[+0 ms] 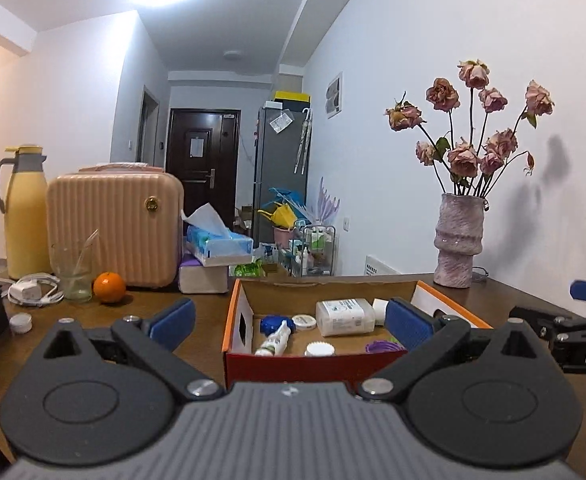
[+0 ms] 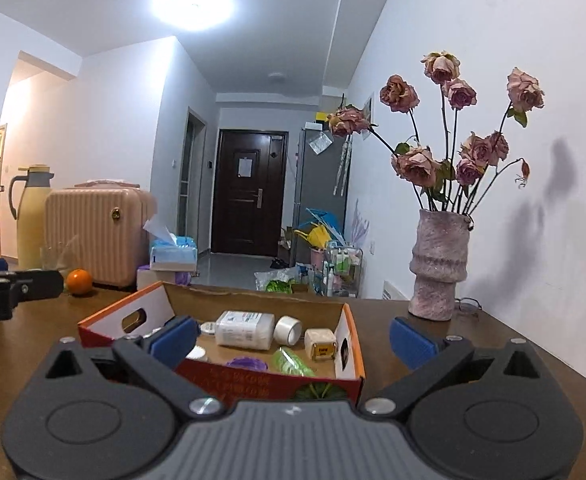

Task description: Organize rigid objects

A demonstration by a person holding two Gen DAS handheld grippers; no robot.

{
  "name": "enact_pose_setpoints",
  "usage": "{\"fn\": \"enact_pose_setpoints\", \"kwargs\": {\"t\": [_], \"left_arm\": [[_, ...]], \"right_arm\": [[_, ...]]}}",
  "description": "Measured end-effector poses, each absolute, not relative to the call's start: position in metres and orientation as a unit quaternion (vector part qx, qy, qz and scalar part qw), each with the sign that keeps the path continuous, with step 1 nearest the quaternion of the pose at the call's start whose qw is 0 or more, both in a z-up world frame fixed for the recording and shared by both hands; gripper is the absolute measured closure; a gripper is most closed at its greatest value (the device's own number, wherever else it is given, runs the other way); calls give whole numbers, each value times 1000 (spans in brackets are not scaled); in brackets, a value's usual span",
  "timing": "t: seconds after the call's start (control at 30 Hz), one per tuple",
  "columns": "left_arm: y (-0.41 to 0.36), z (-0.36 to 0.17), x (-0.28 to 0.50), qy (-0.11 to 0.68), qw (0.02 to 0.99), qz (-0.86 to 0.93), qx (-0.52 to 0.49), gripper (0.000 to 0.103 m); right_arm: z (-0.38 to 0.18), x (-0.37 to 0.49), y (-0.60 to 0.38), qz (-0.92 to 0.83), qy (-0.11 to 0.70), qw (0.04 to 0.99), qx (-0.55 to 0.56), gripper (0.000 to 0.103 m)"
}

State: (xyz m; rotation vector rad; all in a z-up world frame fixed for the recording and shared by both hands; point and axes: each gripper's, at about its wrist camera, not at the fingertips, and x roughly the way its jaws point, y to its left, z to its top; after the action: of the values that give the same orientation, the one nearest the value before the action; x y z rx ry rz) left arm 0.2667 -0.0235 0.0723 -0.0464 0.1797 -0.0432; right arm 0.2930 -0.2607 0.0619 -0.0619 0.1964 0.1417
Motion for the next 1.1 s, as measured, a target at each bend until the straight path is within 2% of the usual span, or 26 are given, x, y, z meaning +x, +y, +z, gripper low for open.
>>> {"fn": "enact_pose_setpoints", "kwargs": {"t": [0.13, 0.4, 0.7, 1.0, 1.1], "left_arm": [[-15, 67, 235, 108, 993, -31, -48, 0], [-4, 54, 162, 121, 992, -18, -30, 0], [17, 29, 90, 133, 991, -31, -10, 0], [19, 34, 28, 82, 995, -51, 31, 0], [14, 36, 14, 68, 995, -65, 41, 0]], "right_arm": [[60, 257, -257, 72, 118, 990, -21, 0], [39, 174, -251, 89, 136, 987, -12, 0], [24, 93, -237, 43, 124, 991, -15, 0], [31, 27, -217, 40, 118, 992, 7, 0], [37, 7, -202, 51, 99, 994, -21, 0]]}}
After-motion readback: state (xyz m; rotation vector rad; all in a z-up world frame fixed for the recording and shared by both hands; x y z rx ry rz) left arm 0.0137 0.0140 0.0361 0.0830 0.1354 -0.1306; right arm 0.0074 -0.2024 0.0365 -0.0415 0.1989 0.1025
